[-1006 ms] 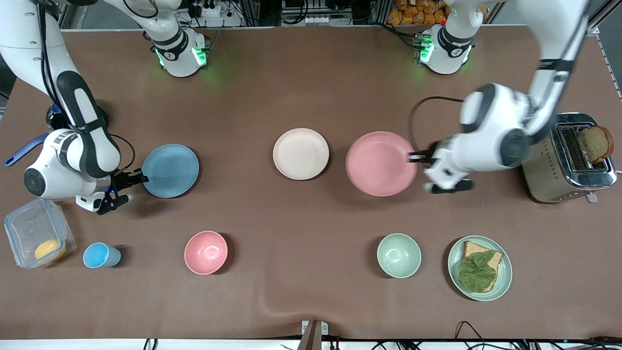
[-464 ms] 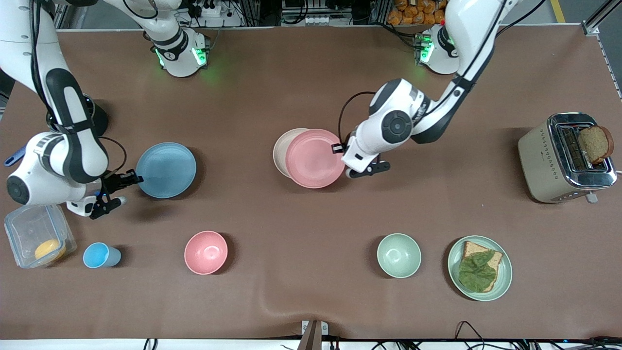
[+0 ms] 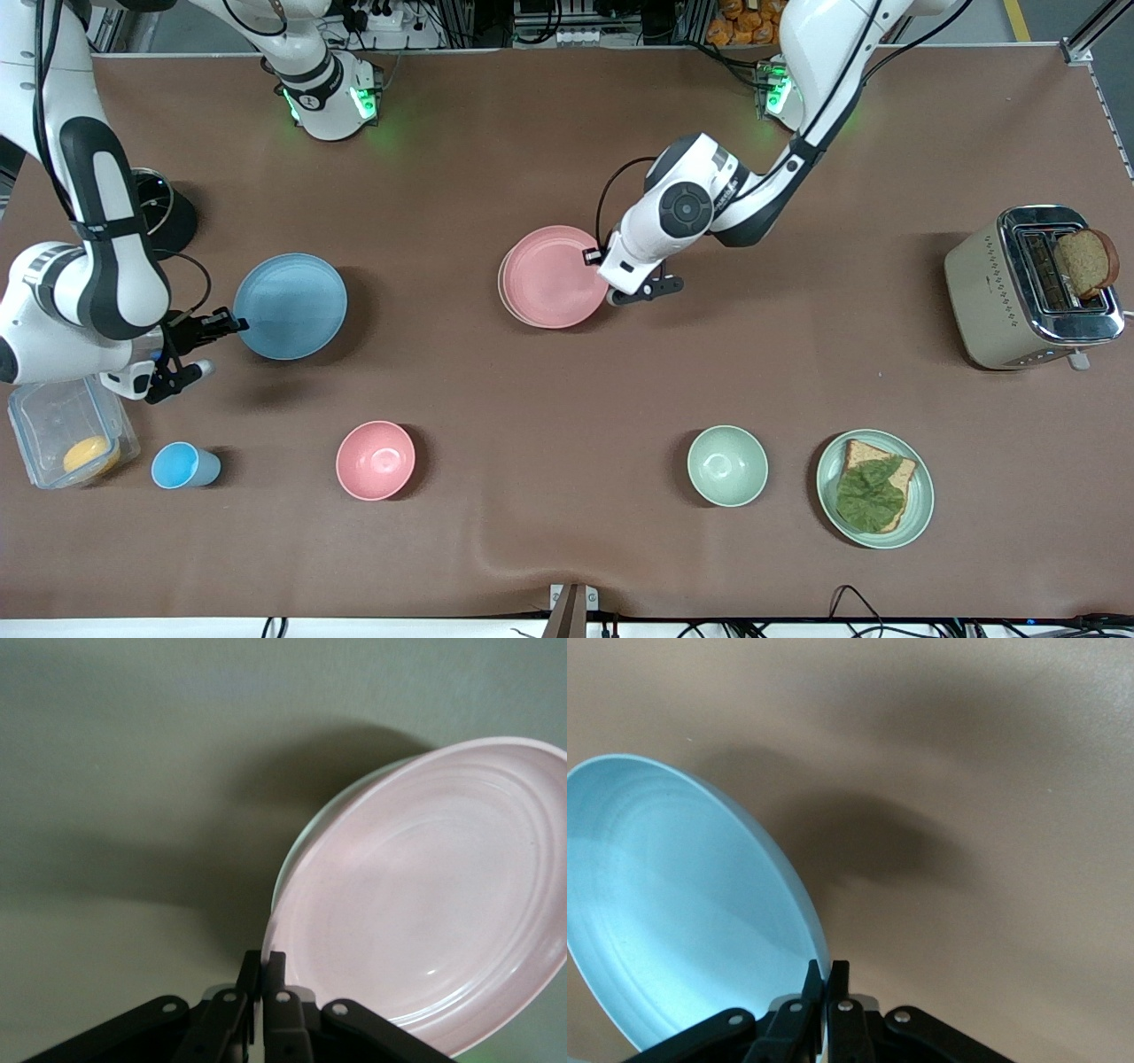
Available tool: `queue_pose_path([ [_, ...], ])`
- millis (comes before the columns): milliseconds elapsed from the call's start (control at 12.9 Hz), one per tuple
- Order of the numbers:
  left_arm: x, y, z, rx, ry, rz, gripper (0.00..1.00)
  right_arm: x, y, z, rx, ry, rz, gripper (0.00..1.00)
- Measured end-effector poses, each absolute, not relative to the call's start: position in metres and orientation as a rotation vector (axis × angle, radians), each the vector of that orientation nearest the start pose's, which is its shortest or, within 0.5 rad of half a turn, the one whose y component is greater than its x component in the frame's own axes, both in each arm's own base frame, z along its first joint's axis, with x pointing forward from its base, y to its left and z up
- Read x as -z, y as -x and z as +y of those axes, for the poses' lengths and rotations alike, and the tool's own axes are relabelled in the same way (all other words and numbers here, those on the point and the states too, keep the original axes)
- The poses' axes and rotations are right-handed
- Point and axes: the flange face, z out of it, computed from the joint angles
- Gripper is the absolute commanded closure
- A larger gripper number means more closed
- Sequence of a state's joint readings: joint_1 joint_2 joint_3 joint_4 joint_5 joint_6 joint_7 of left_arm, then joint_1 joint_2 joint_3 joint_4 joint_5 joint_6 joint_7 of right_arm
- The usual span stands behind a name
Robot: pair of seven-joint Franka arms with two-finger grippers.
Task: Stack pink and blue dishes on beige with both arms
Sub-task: 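Slide the pink plate onto the beige plate with the left gripper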
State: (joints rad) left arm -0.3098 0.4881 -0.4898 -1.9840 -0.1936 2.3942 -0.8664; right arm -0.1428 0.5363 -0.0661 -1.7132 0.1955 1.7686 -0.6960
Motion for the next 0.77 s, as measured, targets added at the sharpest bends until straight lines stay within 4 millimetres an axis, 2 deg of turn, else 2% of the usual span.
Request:
queue_pose_path([
  [155, -0.241, -0.417, -0.438, -0.464, 3.288, -0.429, 1.0, -0.257, -0.606, -0.107, -0.523, 2.695, -0.556, 1.0],
  [387, -0.238, -0.409, -0.444, -0.412, 3.321, -0.425, 1.0, -0.265, -0.609, -0.105, -0.53, 2.687, -0.561, 1.0],
  [774, -0.224, -0.403, -0.44, -0.391, 3.331, -0.442, 1.0, -0.268, -0.612, -0.097, -0.527, 2.684, -0.571, 1.0],
])
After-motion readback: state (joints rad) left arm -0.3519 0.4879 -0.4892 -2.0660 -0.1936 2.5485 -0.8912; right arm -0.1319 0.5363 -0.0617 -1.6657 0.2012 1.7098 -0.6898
